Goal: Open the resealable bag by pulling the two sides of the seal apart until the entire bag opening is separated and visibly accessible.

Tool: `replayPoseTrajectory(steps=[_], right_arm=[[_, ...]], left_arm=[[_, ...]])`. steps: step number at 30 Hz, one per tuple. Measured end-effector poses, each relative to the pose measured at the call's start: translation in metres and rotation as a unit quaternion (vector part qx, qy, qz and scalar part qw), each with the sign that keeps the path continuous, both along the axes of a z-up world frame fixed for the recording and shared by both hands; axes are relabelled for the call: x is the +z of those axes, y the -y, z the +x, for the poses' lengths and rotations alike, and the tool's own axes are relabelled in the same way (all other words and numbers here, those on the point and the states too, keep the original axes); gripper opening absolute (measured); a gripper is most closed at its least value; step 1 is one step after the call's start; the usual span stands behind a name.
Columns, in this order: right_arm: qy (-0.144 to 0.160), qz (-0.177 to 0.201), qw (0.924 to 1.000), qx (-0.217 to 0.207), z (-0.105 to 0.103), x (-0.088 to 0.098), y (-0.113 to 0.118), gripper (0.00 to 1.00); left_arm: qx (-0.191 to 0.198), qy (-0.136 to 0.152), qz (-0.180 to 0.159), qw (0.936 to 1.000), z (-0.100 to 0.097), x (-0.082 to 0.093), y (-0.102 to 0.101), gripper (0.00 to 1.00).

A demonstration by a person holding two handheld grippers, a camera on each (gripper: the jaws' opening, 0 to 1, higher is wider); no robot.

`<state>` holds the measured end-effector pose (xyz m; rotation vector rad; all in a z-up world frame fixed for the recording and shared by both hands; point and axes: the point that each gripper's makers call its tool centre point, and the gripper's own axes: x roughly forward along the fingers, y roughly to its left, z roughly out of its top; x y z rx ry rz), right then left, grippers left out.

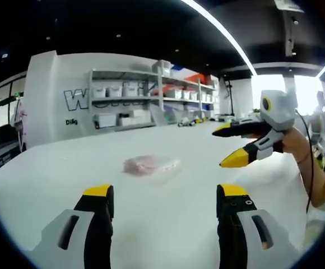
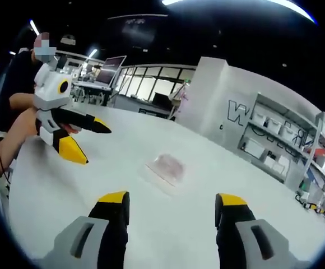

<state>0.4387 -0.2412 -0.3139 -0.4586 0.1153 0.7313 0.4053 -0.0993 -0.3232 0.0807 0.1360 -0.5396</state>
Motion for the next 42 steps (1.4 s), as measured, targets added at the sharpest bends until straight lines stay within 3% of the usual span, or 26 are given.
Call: replayPoseTrajectory(steps=[6,9,15,21,42], right_arm=[[0.0,-0.008,1.0,0.003,-0.0005,0.0,-0.0005,0.6],[0.0,-0.007,1.0,0.004,0.0001,0.0001,-0.0008,0.64],[0.004,-0.014,0.9999,0.007,-0.0004,0.0031,-0.0016,0.56],[0.0,-0.033,0.9993,0.015,-0.0014,0.0007,-0.0041,0.56],[0.006,-0.043,0.9988,0.021,0.0014,0.0027,-0.0082,0.57]], left_arm=[[0.002,-0.001,0.002,1.0,0.0,-0.0004,-0.0005,0.75],[0.0,-0.002,0.002,1.0,-0.0005,-0.0012,0.0005,0.75],[0.001,-0.003,0.003,1.0,-0.0011,-0.001,0.0002,0.74],[0.004,-0.004,0.0,1.0,-0.0002,0.0002,-0.0028,0.72],[0.007,-0.006,0.003,1.0,0.0002,-0.002,-0.0043,0.72]])
